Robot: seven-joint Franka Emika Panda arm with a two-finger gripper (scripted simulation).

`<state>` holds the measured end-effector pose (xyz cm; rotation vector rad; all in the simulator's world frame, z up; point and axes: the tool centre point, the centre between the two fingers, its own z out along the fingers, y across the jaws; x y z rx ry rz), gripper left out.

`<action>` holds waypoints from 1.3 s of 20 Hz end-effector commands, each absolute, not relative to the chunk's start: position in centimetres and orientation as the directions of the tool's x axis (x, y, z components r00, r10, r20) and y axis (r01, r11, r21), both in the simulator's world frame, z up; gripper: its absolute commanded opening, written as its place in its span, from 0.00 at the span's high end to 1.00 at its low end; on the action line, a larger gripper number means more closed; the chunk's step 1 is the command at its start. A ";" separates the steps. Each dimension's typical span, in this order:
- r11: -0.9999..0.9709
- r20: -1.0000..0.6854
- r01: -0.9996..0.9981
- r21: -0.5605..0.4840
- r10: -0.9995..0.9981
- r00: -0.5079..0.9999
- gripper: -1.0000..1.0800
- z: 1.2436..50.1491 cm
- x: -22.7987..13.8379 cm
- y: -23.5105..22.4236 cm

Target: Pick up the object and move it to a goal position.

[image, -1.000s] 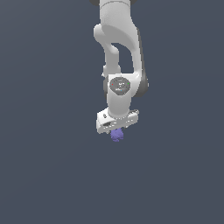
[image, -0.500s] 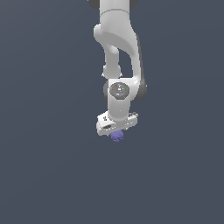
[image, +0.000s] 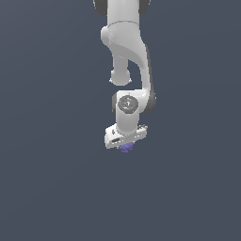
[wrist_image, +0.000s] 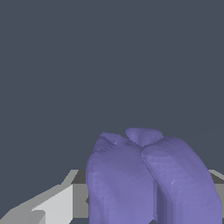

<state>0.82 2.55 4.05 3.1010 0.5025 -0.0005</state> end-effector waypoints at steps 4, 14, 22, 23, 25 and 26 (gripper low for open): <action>-0.949 0.000 0.316 0.000 0.316 0.949 1.00 4.0 0.8 2.6; -0.949 0.001 0.316 0.000 0.316 0.949 1.00 4.8 0.9 2.4; -0.949 0.001 0.316 0.000 0.316 0.949 1.00 9.5 1.2 1.5; -0.949 0.001 0.316 0.000 0.316 0.949 1.00 10.4 1.3 1.4; -0.949 0.001 0.316 0.000 0.316 0.949 1.00 12.3 1.4 1.0; -0.949 0.001 0.316 0.000 0.316 0.949 1.00 13.3 1.5 0.9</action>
